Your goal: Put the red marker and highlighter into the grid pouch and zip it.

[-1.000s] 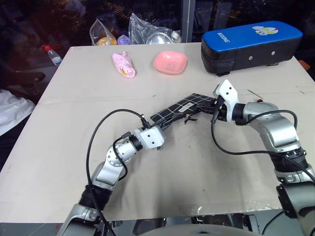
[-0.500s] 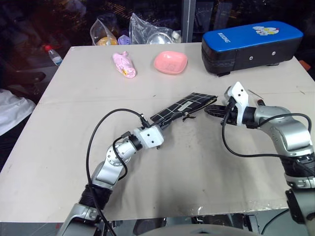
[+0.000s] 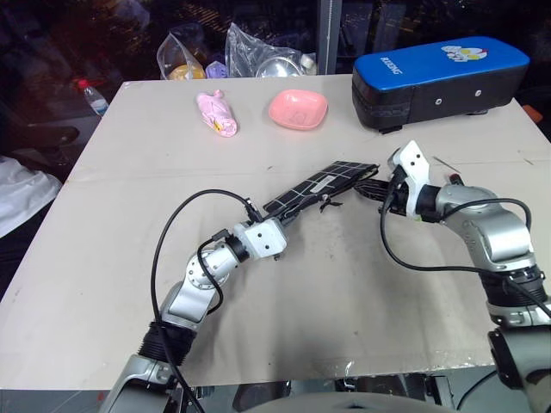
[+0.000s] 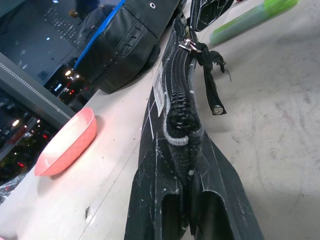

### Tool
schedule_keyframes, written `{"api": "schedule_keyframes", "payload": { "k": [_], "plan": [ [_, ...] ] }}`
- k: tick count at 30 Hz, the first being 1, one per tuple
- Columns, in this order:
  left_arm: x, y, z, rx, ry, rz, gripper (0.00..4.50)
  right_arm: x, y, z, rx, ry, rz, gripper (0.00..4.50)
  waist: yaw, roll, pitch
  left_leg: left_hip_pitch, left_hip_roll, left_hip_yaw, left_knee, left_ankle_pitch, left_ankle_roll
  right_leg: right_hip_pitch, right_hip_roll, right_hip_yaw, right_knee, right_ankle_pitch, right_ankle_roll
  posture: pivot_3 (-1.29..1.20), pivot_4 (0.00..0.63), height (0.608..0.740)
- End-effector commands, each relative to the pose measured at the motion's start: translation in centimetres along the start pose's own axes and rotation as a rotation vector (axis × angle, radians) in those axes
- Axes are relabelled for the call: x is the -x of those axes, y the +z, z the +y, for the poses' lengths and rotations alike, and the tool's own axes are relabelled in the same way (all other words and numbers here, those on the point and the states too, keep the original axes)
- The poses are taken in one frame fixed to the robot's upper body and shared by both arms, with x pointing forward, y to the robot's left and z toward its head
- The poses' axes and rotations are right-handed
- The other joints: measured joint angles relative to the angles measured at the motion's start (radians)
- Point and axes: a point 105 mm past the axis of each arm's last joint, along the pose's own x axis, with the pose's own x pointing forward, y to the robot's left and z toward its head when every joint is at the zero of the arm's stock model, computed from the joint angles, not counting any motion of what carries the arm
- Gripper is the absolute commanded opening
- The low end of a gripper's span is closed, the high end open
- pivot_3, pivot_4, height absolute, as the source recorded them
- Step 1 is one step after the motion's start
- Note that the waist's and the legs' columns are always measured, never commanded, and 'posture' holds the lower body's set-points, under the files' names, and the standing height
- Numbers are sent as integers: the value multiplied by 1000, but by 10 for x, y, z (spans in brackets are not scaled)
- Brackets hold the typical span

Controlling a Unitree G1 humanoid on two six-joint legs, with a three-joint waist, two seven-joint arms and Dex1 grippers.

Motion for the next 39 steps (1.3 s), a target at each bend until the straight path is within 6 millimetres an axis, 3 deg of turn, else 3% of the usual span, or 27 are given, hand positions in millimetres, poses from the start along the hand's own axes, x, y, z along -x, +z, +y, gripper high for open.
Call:
{"api": "schedule_keyframes", "payload": {
  "k": [1, 16, 27, 39],
  "plan": [
    [0, 7, 10, -13, 35, -36, 0, 3, 17, -3, 26, -10, -59, 36, 0, 0, 0, 0, 0, 0, 0, 0, 0, 0, 0, 0, 0, 0, 0, 0, 150, 737],
    [-2, 8, 6, -19, 18, -44, 0, -12, 20, -4, 24, -33, -76, 36, -1, 0, 0, 0, 0, 0, 0, 0, 0, 0, 0, 0, 0, 0, 0, 0, 150, 737],
    [1, 6, 7, -12, 31, -35, 0, 5, 26, -6, 42, 9, -67, 36, 0, 0, 0, 0, 0, 0, 0, 0, 0, 0, 0, 0, 0, 0, 0, 0, 150, 737],
    [-1, 7, 5, -14, 22, -43, 0, -2, 26, -9, 31, -28, -70, 36, -1, 0, 0, 0, 0, 0, 0, 0, 0, 0, 0, 0, 0, 0, 0, 0, 150, 737]
  ]
}}
